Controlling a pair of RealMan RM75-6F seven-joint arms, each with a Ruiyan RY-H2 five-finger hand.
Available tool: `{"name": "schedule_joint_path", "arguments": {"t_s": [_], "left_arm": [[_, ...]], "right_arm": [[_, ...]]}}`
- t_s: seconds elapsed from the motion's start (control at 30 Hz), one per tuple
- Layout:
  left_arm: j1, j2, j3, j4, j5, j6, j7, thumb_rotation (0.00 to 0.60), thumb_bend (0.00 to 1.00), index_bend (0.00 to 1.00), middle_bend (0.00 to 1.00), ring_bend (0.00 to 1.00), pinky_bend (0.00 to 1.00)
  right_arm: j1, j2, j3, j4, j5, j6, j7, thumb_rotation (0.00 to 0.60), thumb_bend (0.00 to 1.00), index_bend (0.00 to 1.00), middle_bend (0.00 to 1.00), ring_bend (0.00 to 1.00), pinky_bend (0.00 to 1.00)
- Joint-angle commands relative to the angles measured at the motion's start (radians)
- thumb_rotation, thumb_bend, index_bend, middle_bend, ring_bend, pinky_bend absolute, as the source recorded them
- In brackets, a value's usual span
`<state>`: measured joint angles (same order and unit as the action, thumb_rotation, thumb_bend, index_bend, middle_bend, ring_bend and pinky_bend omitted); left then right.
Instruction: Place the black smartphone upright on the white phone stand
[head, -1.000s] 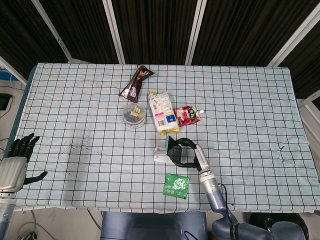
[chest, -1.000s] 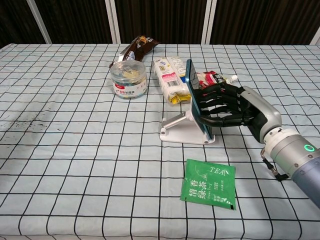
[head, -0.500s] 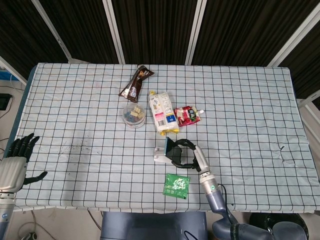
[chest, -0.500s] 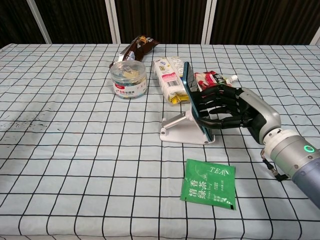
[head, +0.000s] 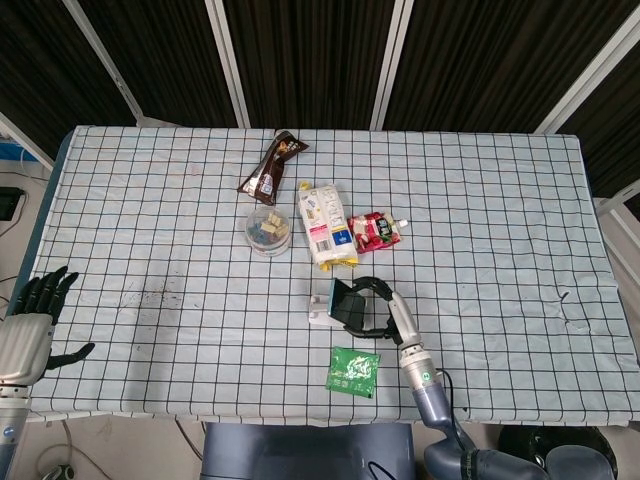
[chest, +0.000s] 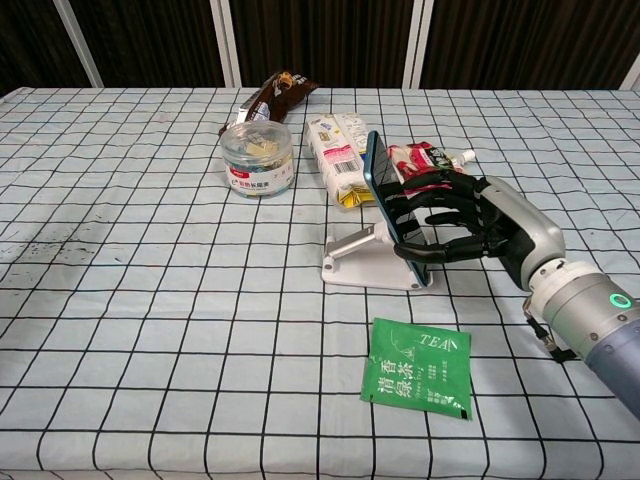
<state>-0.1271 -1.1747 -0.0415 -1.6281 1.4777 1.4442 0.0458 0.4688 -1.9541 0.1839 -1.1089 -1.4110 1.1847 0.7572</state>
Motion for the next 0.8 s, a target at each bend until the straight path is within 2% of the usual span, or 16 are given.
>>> {"name": "schedule_joint_path", "arguments": {"t_s": [0.03, 0.23, 0.43, 0.63, 0.8], "left_arm": [[0.0, 0.001, 0.0, -0.001, 0.001, 0.001, -0.002, 0.6, 0.0, 0.0, 0.0, 0.0, 0.0], [0.001, 0.002, 0.0, -0.001, 0.003, 0.002, -0.006, 0.6, 0.0, 0.0, 0.0, 0.0, 0.0], [0.001, 0.003, 0.0, -0.002, 0.006, 0.004, -0.012, 0.6, 0.0, 0.0, 0.0, 0.0, 0.0], [0.001, 0.005, 0.001, -0.003, 0.009, 0.004, -0.018, 0.6, 0.0, 0.0, 0.0, 0.0, 0.0], [0.0, 0.007, 0.002, -0.003, 0.013, 0.004, -0.023, 0.6, 0.0, 0.0, 0.0, 0.0, 0.0]], "right_arm": [[-0.002, 0.001, 0.0, -0.006, 0.0, 0.002, -0.006, 0.6, 0.12, 0.23, 0.33, 0.13, 0.19], [-0.004, 0.008, 0.002, -0.023, -0.001, 0.007, -0.033, 0.6, 0.1, 0.08, 0.21, 0.06, 0.18], [-0.007, 0.021, 0.004, -0.05, 0.002, 0.008, -0.061, 0.6, 0.09, 0.03, 0.15, 0.04, 0.16], [-0.017, 0.051, -0.008, -0.098, -0.003, 0.01, -0.088, 0.6, 0.08, 0.0, 0.04, 0.0, 0.15], [-0.04, 0.1, -0.029, -0.172, -0.015, 0.031, -0.129, 0.6, 0.07, 0.0, 0.03, 0.0, 0.15]]}}
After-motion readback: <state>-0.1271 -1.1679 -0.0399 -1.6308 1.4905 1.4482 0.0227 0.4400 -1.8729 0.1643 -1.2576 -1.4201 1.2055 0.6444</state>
